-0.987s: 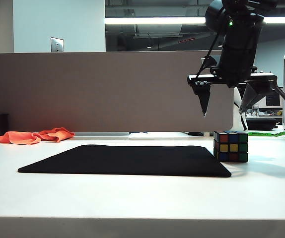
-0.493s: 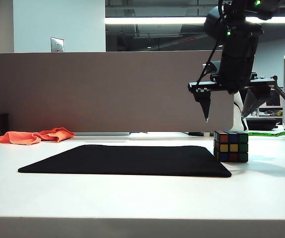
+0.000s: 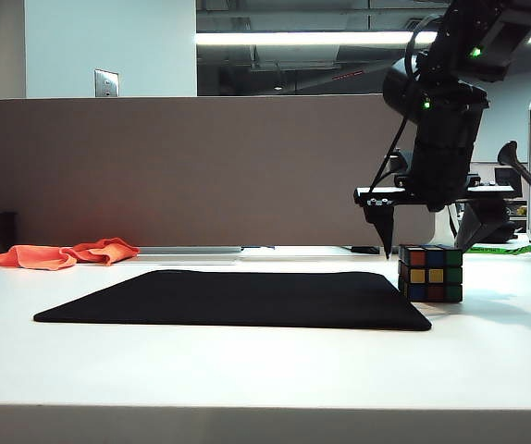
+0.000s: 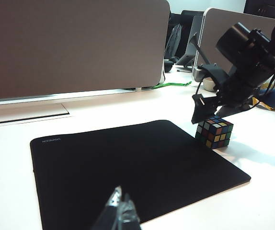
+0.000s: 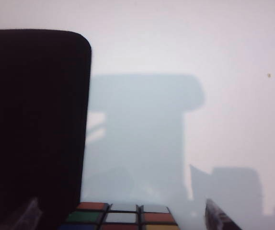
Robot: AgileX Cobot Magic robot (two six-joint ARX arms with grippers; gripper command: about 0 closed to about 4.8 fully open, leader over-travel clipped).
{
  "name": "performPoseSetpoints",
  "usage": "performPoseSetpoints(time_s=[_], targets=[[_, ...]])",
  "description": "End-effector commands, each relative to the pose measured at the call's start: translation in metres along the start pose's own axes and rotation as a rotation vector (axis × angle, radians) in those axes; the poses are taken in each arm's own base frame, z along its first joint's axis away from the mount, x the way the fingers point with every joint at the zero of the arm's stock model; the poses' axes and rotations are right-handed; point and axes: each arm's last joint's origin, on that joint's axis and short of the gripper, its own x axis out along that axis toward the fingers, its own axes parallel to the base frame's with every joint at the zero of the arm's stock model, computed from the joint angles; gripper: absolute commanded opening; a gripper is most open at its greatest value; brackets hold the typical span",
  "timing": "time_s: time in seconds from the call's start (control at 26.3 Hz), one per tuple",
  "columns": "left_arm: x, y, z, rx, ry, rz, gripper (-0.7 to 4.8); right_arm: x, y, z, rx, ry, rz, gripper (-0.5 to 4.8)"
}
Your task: Pick up the cube on the right side of the mouse pad, then place it in the center of the mouse pad.
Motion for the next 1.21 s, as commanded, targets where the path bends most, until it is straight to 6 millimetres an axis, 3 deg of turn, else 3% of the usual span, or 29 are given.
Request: performPoseSetpoints(time_s=[0.04, 1.21], targets=[[0.0, 0.0, 0.003, 0.012, -0.015, -0.005, -0.06, 0.0, 0.001, 0.002, 0.008, -0.016, 0.006, 4.75], [0.0, 0.0, 0.003, 0.011, -0.014, -0.002, -0.06, 0.017, -0.002, -0.007, 0.0, 0.05, -0.019, 4.72]])
